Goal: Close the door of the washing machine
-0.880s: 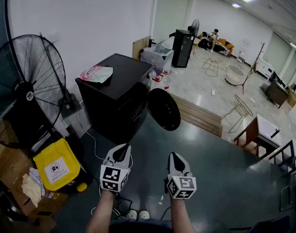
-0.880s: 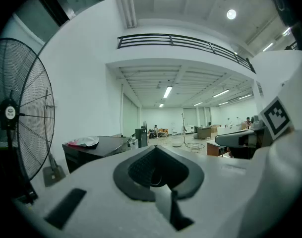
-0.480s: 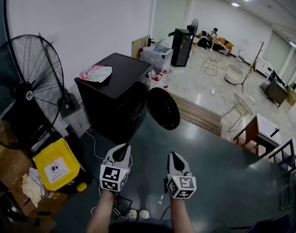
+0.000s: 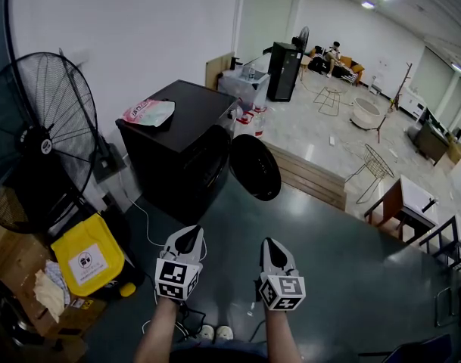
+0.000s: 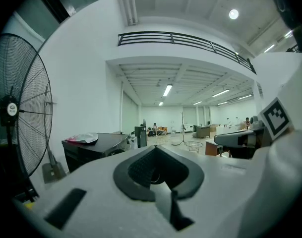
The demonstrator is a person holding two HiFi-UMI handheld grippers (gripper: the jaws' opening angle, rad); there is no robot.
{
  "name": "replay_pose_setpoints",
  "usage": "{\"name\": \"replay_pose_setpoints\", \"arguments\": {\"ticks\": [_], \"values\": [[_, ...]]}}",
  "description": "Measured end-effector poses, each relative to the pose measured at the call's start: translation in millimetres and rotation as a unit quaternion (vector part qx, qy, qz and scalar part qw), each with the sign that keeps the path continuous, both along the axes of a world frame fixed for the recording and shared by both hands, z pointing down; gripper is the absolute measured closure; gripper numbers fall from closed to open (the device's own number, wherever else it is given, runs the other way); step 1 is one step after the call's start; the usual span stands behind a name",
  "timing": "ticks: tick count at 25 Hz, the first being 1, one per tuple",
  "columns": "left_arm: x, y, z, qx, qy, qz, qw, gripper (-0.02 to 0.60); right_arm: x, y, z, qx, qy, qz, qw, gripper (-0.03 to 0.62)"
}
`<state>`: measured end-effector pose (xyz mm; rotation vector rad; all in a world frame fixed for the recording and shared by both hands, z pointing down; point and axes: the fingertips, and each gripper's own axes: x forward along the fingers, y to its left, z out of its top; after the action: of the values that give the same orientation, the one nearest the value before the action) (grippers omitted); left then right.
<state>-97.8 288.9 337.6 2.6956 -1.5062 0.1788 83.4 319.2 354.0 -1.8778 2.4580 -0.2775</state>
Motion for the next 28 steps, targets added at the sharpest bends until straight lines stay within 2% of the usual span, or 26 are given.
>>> {"name": "replay_pose_setpoints", "arguments": {"ticks": [3, 4, 7, 9, 13, 20, 28], "values": [[-2.5, 1.4, 3.9, -0.004, 0.001, -0.002, 1.0, 0.574, -0.6, 1.1, 2.4, -0.001, -0.009, -0.001, 1.0, 0.577], [-3.1, 1.9, 4.8, -0.006, 0.001, -0.002, 1.0, 0.574, -1.5, 1.4, 2.8, -0.001, -0.012, -0.003, 1.0, 0.537], [-4.5, 3.3, 7.2, -0.009, 0.003, -0.003, 0.9999, 0.574, -4.9, 2.1, 1.5, 0.004, -0.019, -0.011, 1.0, 0.499], [-6.4, 3.6, 9.0, -0.012, 0.004, -0.004, 0.9999, 0.574, -8.9, 2.0, 1.4, 0.007, -0.024, -0.019, 0.999, 0.45], [-10.2, 5.5, 13.6, -0.016, 0.006, -0.006, 0.9998, 0.574, -17.3, 3.5, 5.7, 0.007, -0.03, -0.036, 0.999, 0.409], [-17.8, -0.5, 25.2, -0.028, 0.007, -0.007, 0.9996, 0.574, -22.6, -3.6, 18.8, -0.008, -0.029, -0.037, 0.999, 0.382], [-23.9, -27.2, 21.6, -0.016, 0.004, 0.008, 0.9998, 0.574, -26.3, -25.6, 23.5, -0.007, -0.031, -0.025, 0.999, 0.365]]}}
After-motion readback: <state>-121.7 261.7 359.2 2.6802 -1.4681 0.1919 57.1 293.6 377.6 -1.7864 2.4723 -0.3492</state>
